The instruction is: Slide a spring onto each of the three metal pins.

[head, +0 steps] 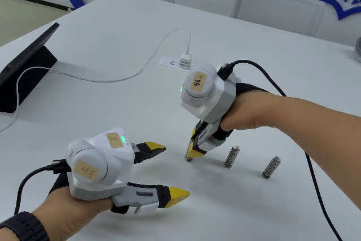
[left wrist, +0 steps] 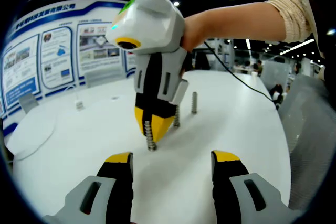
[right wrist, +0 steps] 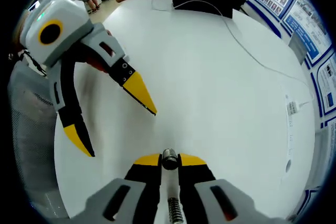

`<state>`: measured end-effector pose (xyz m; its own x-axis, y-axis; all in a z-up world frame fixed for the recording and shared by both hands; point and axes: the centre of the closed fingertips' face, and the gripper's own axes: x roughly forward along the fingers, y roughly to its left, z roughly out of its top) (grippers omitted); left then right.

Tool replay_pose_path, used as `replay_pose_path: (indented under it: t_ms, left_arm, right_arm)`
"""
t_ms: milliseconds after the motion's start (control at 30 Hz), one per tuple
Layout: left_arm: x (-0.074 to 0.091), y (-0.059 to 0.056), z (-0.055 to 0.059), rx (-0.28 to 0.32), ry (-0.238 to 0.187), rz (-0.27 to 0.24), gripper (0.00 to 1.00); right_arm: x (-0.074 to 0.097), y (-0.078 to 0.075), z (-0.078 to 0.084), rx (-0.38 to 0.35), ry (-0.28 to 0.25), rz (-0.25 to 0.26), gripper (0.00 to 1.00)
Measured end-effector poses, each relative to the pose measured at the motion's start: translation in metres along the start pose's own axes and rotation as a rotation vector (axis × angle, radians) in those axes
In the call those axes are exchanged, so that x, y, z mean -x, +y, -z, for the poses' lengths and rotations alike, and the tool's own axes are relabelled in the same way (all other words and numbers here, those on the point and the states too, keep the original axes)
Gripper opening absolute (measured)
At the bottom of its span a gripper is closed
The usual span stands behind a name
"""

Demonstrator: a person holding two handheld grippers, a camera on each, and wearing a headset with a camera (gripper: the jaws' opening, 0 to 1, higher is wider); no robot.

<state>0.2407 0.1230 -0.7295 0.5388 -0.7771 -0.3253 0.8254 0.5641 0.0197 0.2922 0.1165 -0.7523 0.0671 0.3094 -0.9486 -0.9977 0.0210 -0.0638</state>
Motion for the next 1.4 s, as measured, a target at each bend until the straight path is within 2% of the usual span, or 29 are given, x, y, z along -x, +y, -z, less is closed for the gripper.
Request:
replay_pose_path:
  t_ms: [200,467,567,800,1067,1400]
  left_arm:
    - [0.000,0.000,0.001,-0.001,0.003,0.000,0.61]
    - [0.000,0.003,-0.002,-0.004,0.001,-0.006,0.62]
    - [-0.001,0.005,-0.004,-0.003,0.000,-0.009,0.62]
    - [-0.003,0.005,-0.007,-0.008,0.001,-0.007,0.64]
    - [-0.005,0.007,-0.008,-0.003,0.003,-0.011,0.66]
    - [-0.008,0.007,-0.008,0.000,0.014,-0.005,0.68]
  right_arm:
    - [0.002,0.000,0.001,-0.005,-0.016,0.007,0.19]
    - [0.018,-0.005,0.012,-0.048,-0.061,0.035,0.25]
    - [0.027,-0.006,0.014,-0.079,-0.106,0.047,0.28]
    - [0.040,-0.009,0.026,-0.132,-0.169,0.084,0.33]
    - [0.057,-0.012,0.046,-0.211,-0.245,0.135,0.42]
    - [0.077,-0.010,0.073,-0.290,-0.310,0.194,0.51]
